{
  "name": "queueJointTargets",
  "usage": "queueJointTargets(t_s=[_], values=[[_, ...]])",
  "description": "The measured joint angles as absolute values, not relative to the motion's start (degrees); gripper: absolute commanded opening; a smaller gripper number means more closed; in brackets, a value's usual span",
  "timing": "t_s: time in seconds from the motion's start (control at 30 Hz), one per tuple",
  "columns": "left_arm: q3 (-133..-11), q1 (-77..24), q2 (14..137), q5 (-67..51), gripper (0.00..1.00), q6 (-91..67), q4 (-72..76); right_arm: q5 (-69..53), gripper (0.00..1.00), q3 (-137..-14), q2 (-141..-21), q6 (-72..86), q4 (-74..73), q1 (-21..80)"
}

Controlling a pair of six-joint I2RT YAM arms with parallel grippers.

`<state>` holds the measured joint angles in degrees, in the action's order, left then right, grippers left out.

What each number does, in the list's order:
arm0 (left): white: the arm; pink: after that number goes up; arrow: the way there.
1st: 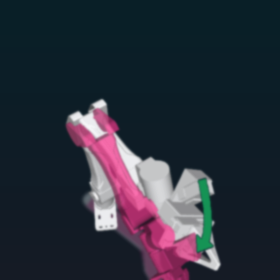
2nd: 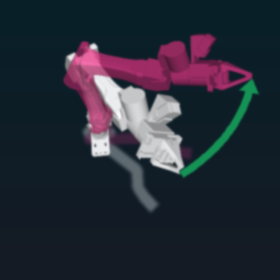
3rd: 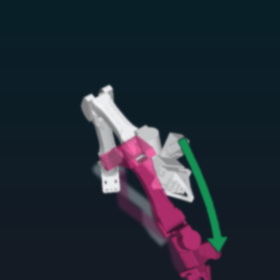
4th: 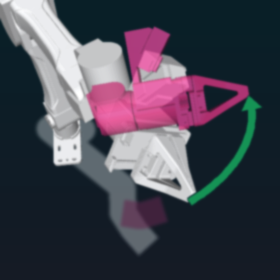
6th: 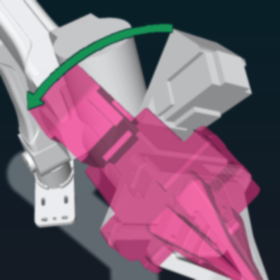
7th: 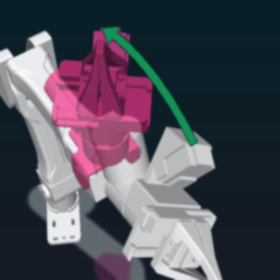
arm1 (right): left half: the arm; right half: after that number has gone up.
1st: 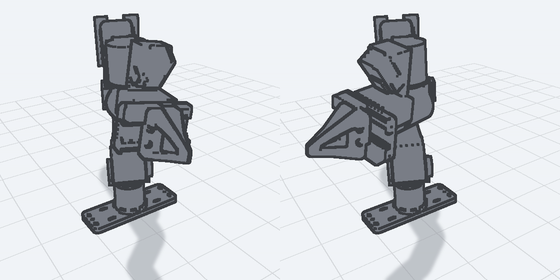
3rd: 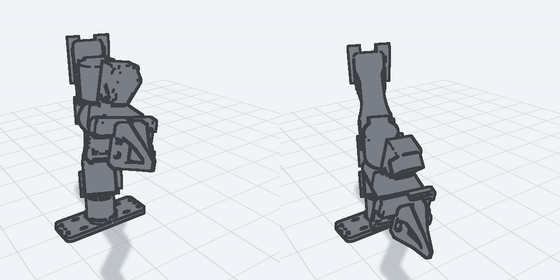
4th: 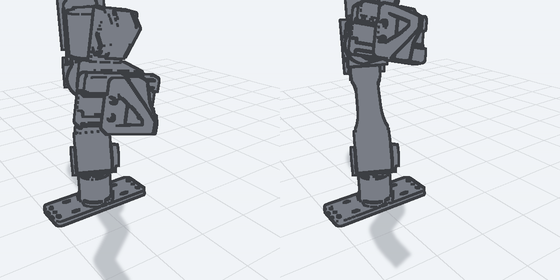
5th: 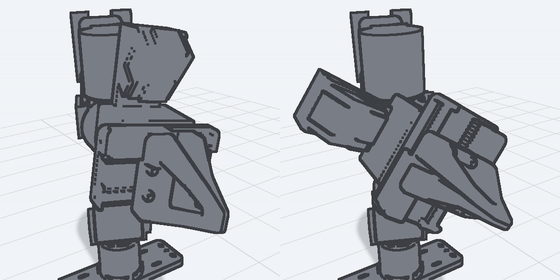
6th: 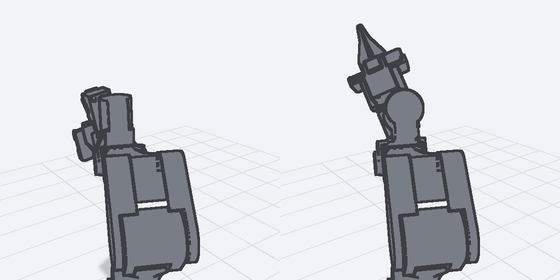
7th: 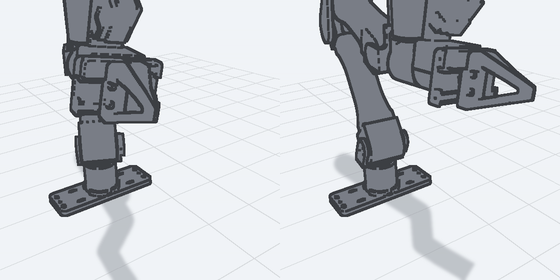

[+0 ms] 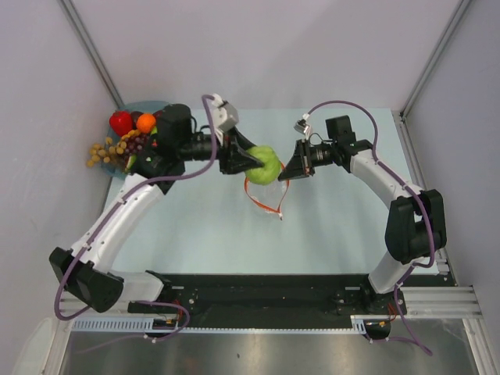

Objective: Place the food in the zip-top bag and seal the zipper
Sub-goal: Place the fake fruit in the zipper food storage bag.

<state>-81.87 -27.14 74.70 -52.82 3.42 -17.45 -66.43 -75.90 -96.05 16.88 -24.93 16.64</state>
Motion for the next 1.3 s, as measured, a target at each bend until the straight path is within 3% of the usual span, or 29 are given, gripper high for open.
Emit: queueJointTargets(t_s=[0.33,0.6,1.07,1.17,1.3], values=[[-63.29,-31.0,78.19,-46.96,0.0,15.99,-16.67,-69.84,0.0,-75.9,-96.05,15.7,-25.08,16.93],[-59.75,-31.0,78.54,-34.89,0.0,20.86,-12.71,-71.92,0.0,-75.9,-96.03,14.59,-25.87,17.32],[-63.99,-31.73,80.64,-17.04,0.0,-16.23,-2.66,-68.01,0.0,-75.94,-93.19,27.9,-8.01,21.78],[-67.0,-31.75,81.91,-13.98,0.05,-24.71,-2.63,-66.98,0.0,-75.99,-93.32,33.93,0.16,22.41],[-67.24,-31.75,82.19,-13.43,0.2,-30.72,-3.16,-65.84,0.0,-76.25,-94.17,44.36,13.23,22.26]])
